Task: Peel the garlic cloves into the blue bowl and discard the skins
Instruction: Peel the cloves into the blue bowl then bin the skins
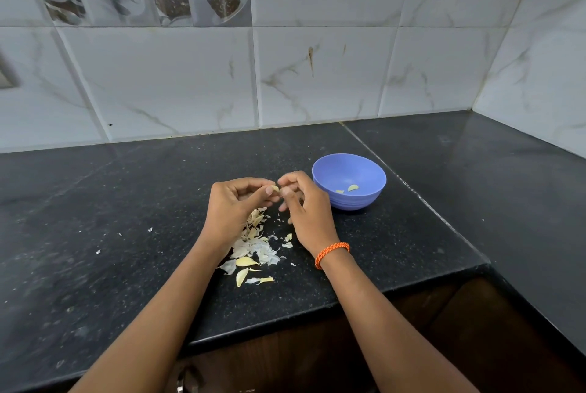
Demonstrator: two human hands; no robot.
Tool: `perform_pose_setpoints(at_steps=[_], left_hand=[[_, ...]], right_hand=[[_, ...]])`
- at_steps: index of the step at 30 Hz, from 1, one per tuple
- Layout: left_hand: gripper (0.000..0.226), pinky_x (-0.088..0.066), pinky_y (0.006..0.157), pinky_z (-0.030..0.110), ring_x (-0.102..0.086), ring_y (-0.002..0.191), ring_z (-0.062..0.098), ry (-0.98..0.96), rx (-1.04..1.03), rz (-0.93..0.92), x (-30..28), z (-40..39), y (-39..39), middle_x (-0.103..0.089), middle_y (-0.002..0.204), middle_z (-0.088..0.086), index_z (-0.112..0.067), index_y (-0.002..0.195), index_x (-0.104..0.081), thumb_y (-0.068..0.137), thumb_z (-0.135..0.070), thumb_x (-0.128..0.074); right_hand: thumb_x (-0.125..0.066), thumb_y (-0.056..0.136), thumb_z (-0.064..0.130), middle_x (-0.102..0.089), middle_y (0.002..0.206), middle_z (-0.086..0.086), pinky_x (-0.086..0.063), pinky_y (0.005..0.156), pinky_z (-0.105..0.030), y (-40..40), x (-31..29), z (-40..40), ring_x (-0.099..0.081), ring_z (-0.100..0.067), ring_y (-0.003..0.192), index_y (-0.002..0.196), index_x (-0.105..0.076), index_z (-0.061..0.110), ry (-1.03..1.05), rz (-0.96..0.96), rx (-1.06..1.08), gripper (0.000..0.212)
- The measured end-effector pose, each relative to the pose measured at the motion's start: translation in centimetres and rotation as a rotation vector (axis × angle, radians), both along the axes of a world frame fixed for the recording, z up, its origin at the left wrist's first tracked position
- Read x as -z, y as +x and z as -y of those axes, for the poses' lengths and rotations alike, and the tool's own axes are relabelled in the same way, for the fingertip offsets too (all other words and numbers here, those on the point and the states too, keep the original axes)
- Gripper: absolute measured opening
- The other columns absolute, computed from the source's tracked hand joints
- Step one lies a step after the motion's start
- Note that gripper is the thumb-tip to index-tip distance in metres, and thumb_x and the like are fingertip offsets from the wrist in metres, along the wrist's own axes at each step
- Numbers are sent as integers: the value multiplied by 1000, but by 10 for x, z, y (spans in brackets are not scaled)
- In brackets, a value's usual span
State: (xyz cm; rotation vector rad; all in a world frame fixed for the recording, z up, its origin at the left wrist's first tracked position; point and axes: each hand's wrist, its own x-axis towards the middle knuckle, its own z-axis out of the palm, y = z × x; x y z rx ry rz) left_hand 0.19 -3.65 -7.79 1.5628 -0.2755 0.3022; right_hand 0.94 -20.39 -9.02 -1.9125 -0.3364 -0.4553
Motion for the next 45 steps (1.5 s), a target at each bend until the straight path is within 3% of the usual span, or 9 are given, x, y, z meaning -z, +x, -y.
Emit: perform_pose_setpoints(at_steps=[5,9,13,18,22,31,45], left_hand=[[16,-65,95,52,-81,94,36,-6,-6,-26,0,0,0,-82,97,16,-1,109,-81,95,-10,-81],[15,-64,94,52,-81,95,36,21,15,-14,0,0,-1,-82,98,15,-2,108,-82,95,-9,-81],[13,-66,92,48,-81,92,34,52,-4,-1,1,-2,1,-83,97,13,-4,108,-82,96,-9,-80],[16,-67,88,43,-81,91,34,50,3,12,1,-1,1,-82,97,14,-2,110,-81,94,-5,-80],[15,-67,89,47,-81,91,34,57,-16,29,1,-1,3,-82,95,14,-1,105,-81,92,-7,-83],[12,-66,88,53,-82,89,31,92,-57,64,3,1,2,-83,94,10,-3,103,-81,93,-9,-83],[14,-67,83,44,-81,82,34,23,-87,32,4,3,2,-82,88,14,2,101,-81,89,-4,-85]], right_hand=[[-69,101,12,-77,102,7,-63,69,-26,-3,0,3,-75,-10,92,114,-76,16,69,32,-29,15],[-66,104,15,-78,106,2,-63,71,-26,1,3,4,-75,-8,91,122,-77,13,45,16,-19,21],[-71,101,18,-78,93,4,-58,65,-18,-1,0,6,-75,-8,81,108,-80,10,49,29,-11,14],[-76,98,16,-79,90,3,-59,65,-20,-3,-1,7,-76,-8,76,105,-83,10,99,45,12,12],[-78,96,14,-80,90,2,-62,67,-23,-5,-1,4,-76,-7,72,103,-83,10,95,83,40,10],[-82,93,13,-80,89,3,-65,71,-29,-5,-2,5,-77,-7,77,99,-84,12,74,165,85,7],[-85,90,19,-79,84,7,-63,70,-26,-6,-2,5,-75,-5,77,93,-84,14,19,242,145,6]])
